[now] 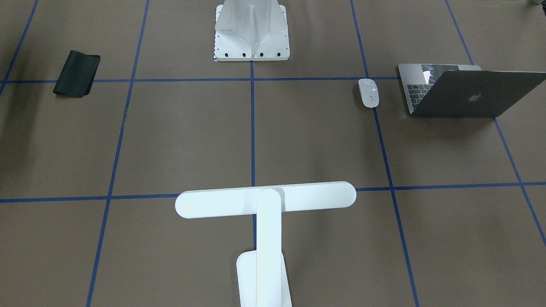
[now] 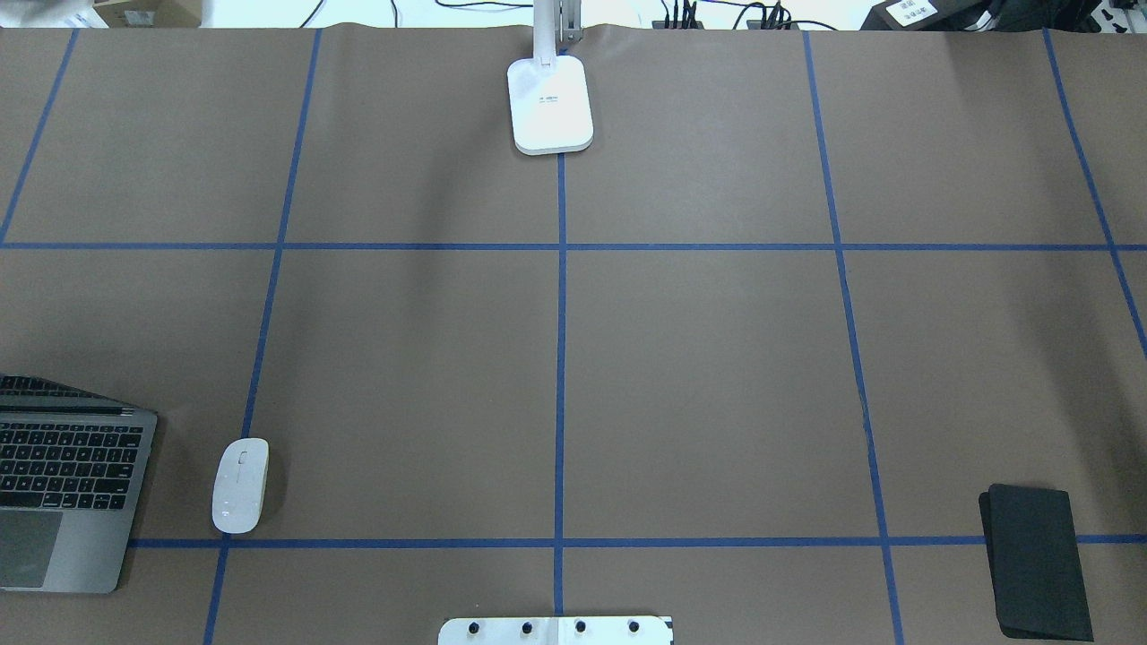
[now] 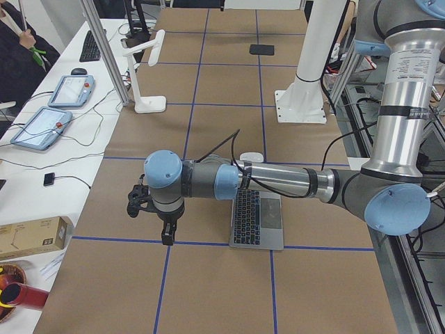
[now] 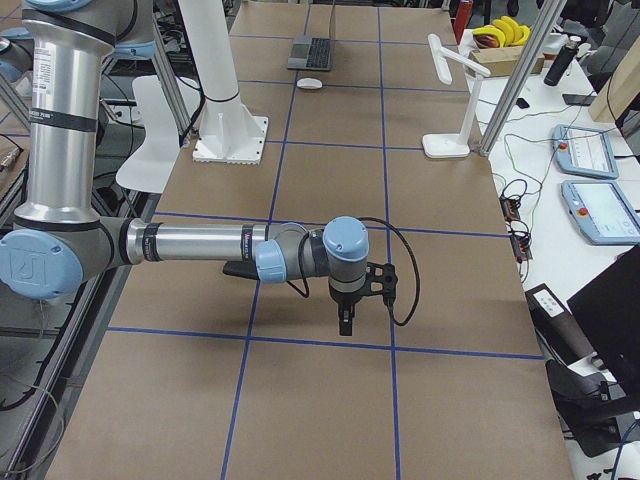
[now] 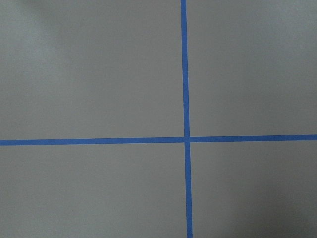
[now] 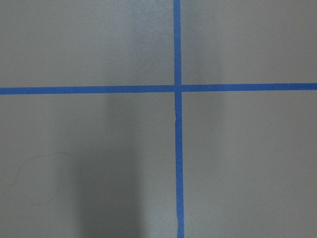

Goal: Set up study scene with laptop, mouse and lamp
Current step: 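Lower the left gripper onto the silver laptop's edge nearest the robot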

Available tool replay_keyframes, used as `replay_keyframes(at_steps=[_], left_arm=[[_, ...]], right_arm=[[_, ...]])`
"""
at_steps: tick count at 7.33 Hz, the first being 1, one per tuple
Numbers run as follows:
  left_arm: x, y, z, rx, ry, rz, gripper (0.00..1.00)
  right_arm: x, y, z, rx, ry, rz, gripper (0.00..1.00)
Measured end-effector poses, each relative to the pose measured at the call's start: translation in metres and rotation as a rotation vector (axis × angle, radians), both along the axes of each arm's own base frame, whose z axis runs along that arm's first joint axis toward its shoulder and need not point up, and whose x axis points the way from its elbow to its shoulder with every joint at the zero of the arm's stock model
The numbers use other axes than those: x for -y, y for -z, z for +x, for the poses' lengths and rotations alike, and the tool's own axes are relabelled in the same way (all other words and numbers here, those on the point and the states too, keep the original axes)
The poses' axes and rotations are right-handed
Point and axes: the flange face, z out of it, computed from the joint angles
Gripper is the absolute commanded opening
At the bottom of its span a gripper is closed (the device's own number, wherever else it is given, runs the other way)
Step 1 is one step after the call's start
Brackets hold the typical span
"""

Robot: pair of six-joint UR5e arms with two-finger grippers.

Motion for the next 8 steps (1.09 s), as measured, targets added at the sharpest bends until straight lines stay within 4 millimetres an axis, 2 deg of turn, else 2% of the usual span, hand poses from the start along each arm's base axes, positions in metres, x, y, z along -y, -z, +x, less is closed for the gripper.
replay_keyframes(at_steps=[3,4,5,6,7,8], left_arm=[[0.000,0.001,0.000,-0.004,0.016,-0.019,0.99],[-0.007,0.007,0.001,-0.012,0.063,-0.071,0.99],[-0.024,0.019,0.003,-0.024,0.132,-0.146,0.99],[-0.049,0.034,0.006,-0.038,0.214,-0.239,0.99],[-0.073,0.042,0.009,-0.049,0.285,-0.326,0.99],[-0.094,0.043,0.011,-0.060,0.349,-0.411,0.99]], right_arm=[[0.004,0.008,-0.001,-0.009,-0.004,0.016,1.00],[0.003,0.007,-0.001,-0.023,-0.004,0.014,1.00],[-0.001,0.004,-0.001,-0.044,-0.004,0.011,1.00],[-0.007,0.001,-0.001,-0.064,0.000,0.009,1.00],[-0.015,-0.003,-0.002,-0.065,0.009,0.004,1.00],[-0.027,-0.003,-0.003,-0.049,0.018,0.001,1.00]])
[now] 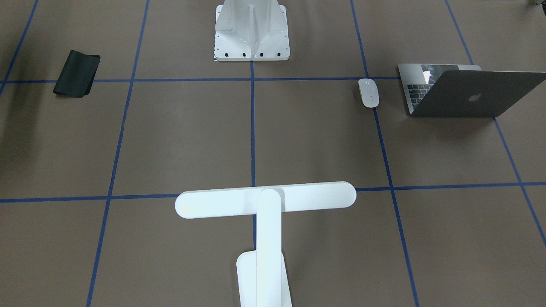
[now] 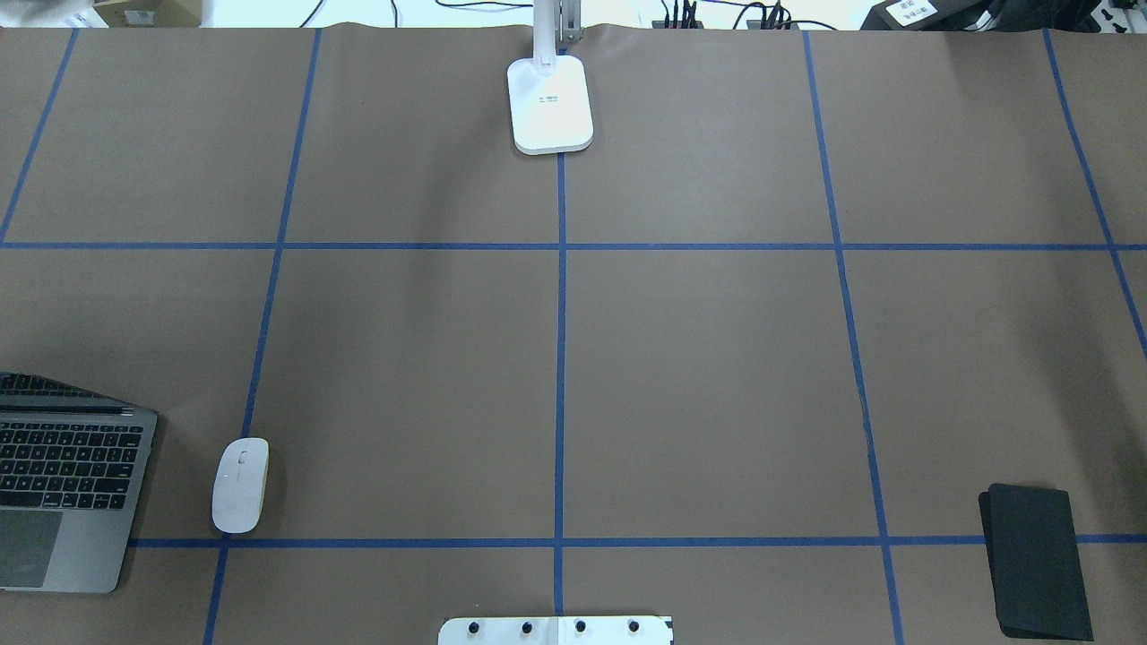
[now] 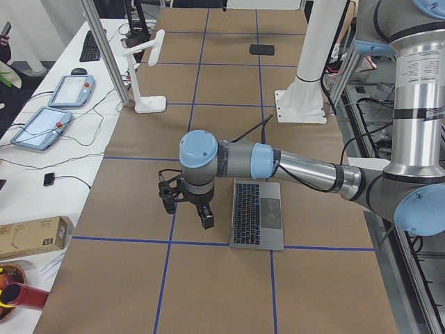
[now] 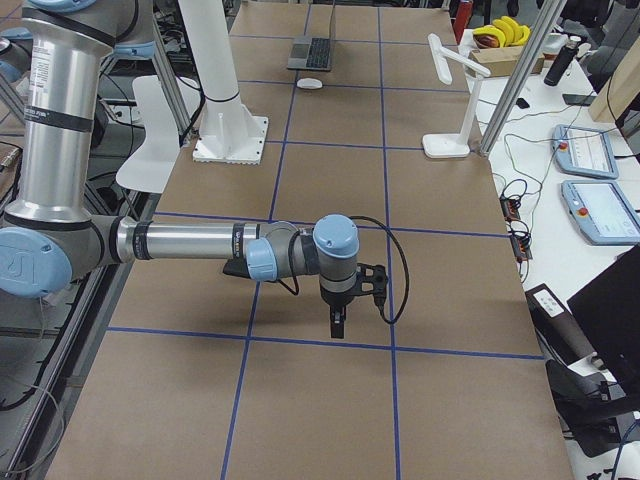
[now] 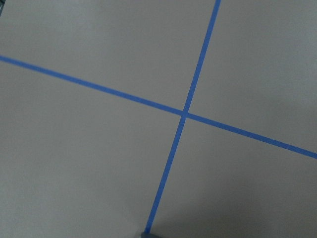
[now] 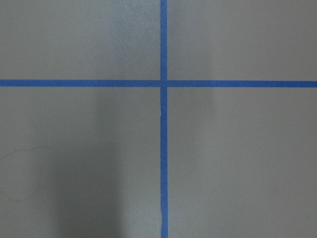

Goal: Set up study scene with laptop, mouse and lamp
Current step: 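Lower the left gripper onto the silver laptop's edge nearest the robot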

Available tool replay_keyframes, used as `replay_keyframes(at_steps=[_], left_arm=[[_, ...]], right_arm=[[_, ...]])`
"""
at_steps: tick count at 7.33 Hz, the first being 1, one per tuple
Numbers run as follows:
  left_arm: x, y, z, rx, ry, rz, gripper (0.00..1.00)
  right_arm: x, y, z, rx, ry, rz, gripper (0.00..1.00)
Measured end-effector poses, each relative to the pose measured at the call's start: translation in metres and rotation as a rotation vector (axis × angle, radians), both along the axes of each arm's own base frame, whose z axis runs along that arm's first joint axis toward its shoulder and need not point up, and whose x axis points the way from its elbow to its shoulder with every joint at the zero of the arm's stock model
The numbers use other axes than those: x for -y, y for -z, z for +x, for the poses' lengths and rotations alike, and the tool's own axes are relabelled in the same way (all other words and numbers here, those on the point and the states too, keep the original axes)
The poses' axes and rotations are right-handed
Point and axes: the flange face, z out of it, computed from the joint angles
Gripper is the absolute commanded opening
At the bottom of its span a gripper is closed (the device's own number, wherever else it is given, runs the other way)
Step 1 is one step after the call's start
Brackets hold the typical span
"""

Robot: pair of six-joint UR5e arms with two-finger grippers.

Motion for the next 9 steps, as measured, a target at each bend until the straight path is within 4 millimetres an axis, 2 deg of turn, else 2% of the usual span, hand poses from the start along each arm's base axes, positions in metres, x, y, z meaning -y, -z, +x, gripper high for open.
replay_keyframes(at_steps=[2,5,6,9], left_arm=[[-0.028,-0.006,0.005,-0.053,0.137,-0.175,0.99],[-0.035,-0.003,0.015,-0.150,0.327,-0.407,1.00],[-0.030,0.003,0.027,-0.175,0.377,-0.470,1.00],[-0.015,0.027,0.084,-0.216,0.475,-0.591,1.00]], right_arm=[[-0.029,0.006,0.000,0.042,0.010,-0.007,1.00],[-0.065,0.010,0.001,0.081,0.015,-0.032,1.00],[-0.073,0.009,0.001,0.086,0.016,-0.040,1.00],[-0.079,0.007,0.001,0.101,0.019,-0.050,1.00]])
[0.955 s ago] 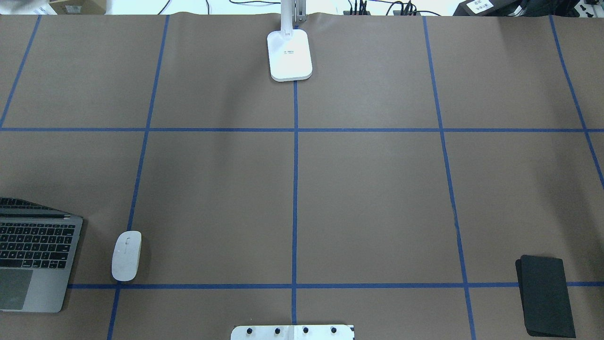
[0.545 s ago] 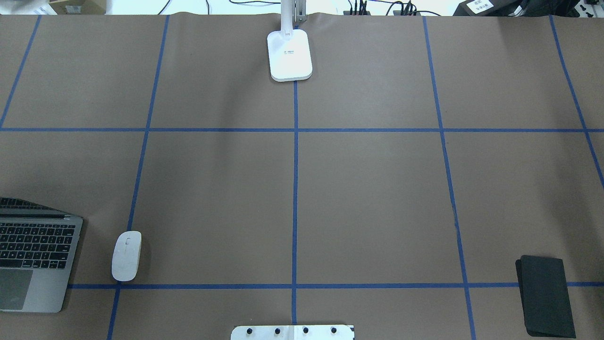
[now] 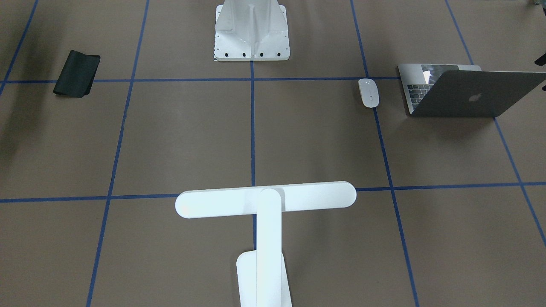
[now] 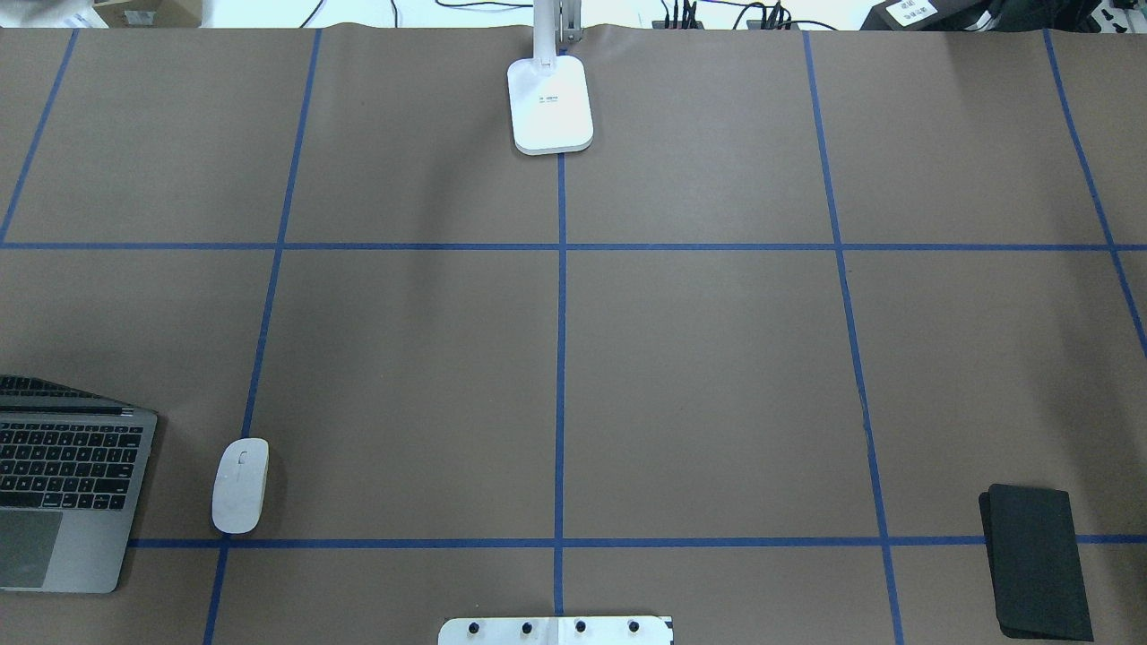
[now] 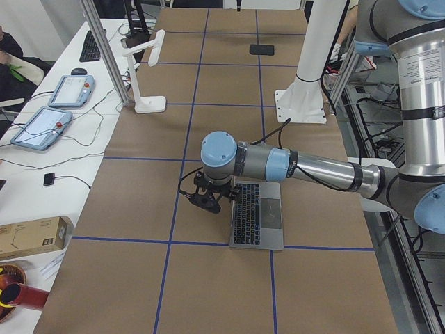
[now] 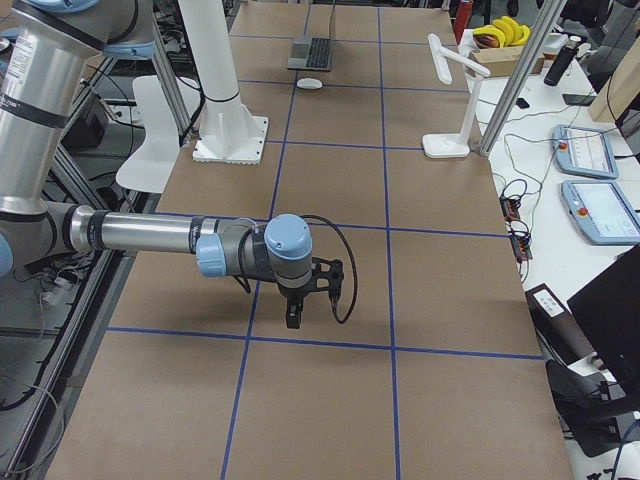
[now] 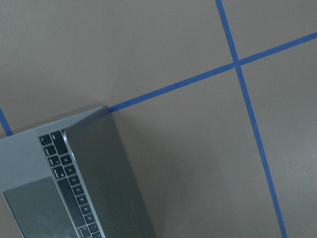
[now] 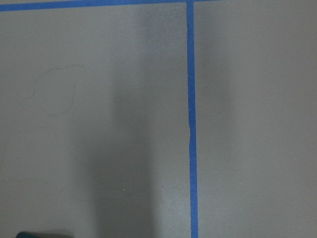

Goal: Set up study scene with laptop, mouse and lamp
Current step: 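Lower the left gripper onto the silver laptop's edge nearest the robot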

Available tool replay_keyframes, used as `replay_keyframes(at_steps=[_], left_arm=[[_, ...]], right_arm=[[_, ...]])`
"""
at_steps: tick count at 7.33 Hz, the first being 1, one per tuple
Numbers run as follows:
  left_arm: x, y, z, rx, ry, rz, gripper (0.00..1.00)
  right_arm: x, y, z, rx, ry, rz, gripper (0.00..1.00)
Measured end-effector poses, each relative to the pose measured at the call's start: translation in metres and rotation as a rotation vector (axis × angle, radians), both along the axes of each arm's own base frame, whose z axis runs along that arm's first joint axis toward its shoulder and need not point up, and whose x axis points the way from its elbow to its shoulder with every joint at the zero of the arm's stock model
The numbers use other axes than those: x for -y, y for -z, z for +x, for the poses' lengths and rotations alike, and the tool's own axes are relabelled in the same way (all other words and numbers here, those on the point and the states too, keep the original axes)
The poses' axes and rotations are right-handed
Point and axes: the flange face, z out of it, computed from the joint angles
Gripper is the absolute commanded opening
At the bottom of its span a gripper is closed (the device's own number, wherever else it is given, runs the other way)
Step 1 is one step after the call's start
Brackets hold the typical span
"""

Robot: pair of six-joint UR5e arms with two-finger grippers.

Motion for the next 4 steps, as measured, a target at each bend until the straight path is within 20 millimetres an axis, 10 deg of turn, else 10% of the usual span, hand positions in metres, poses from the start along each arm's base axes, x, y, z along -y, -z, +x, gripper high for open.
replay_keyframes(at_steps=[4], left_arm=[[-0.017,0.001,0.042,0.045,-0.006,-0.102,1.00]], right_arm=[[-0.003,0.001,-0.002,0.041,0.004,-0.012,1.00]])
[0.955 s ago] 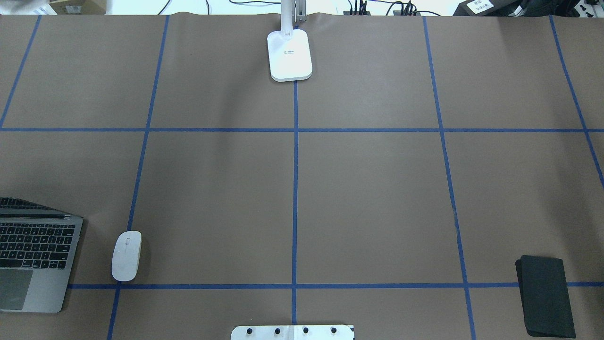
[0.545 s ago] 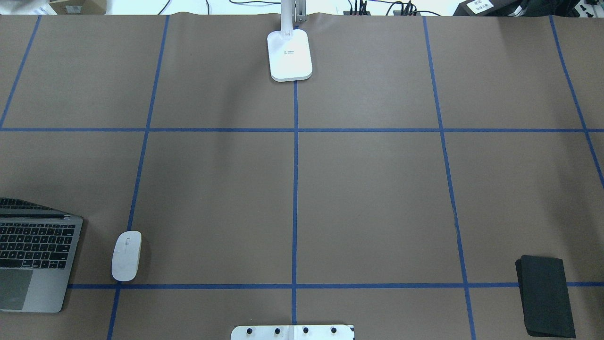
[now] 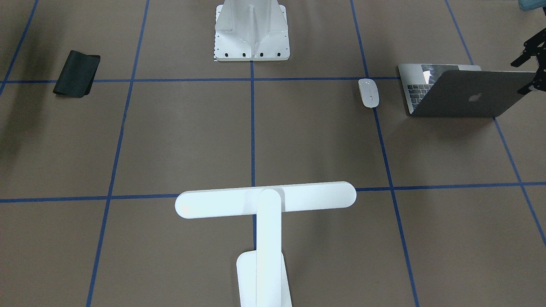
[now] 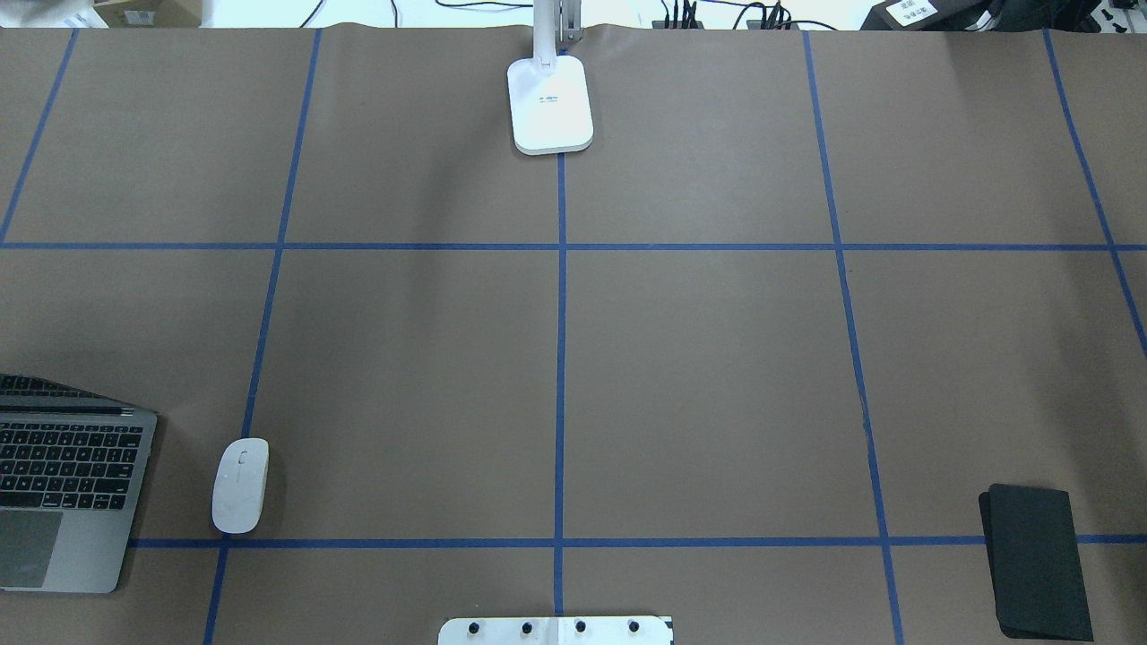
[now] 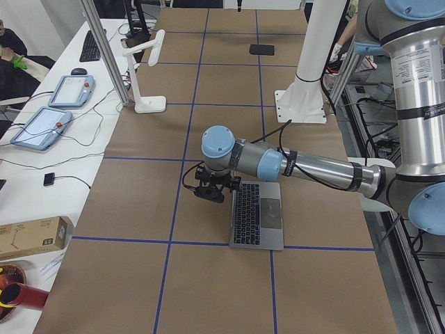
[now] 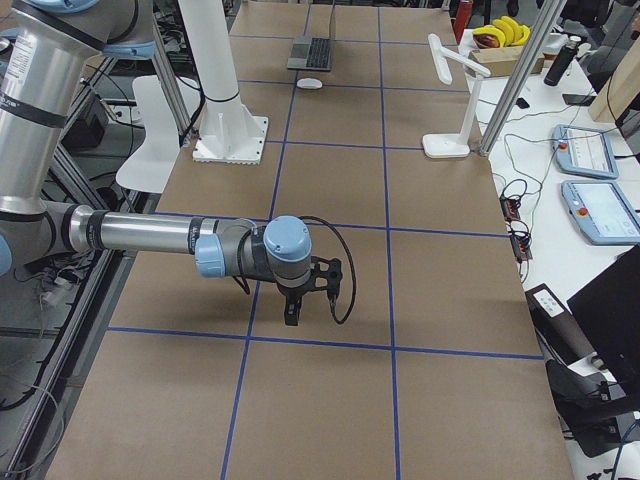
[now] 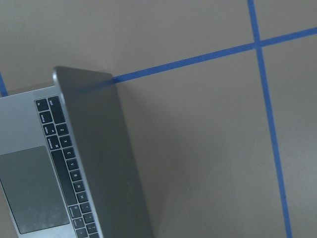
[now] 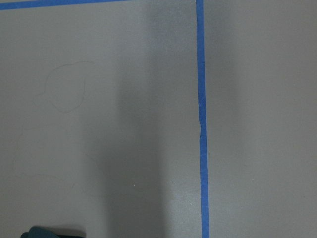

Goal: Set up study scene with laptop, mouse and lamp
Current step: 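Lower the left gripper onto the silver laptop's edge nearest the robot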

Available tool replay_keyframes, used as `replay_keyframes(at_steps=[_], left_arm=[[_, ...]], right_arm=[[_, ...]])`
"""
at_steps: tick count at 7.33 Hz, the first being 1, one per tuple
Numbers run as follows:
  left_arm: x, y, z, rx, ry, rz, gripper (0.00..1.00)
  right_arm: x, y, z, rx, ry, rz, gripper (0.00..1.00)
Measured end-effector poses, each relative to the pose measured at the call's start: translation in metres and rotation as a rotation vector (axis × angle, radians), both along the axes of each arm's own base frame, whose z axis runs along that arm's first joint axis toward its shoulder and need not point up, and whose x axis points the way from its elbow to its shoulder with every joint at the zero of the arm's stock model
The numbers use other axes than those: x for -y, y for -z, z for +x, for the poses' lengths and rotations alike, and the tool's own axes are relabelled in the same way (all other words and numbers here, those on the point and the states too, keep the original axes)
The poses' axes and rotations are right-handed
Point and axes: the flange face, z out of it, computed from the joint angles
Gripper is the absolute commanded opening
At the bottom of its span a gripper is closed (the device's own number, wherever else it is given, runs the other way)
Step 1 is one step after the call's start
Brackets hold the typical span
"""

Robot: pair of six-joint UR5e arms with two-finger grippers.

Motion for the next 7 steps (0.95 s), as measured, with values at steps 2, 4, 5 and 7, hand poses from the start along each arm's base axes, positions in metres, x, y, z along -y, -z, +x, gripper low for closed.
replay_keyframes(at_steps=[2,4,5,7], left_arm=[[-0.013,0.013,0.026,0.027,-0.010,-0.042,1.00],[-0.029,0.005,0.034,0.068,-0.012,-0.054,1.00],[-0.035,-0.001,0.033,0.084,-0.007,-0.055,1.00],[-0.038,-0.008,0.034,0.103,0.016,-0.073,1.00]], right_arm=[[0.000,0.001,0.000,0.002,0.000,0.001,1.00],[0.000,0.003,0.000,0.003,0.000,0.005,1.00],[0.000,0.004,0.000,0.003,0.000,0.008,1.00],[0.001,0.007,0.000,0.004,0.000,0.015,1.00]])
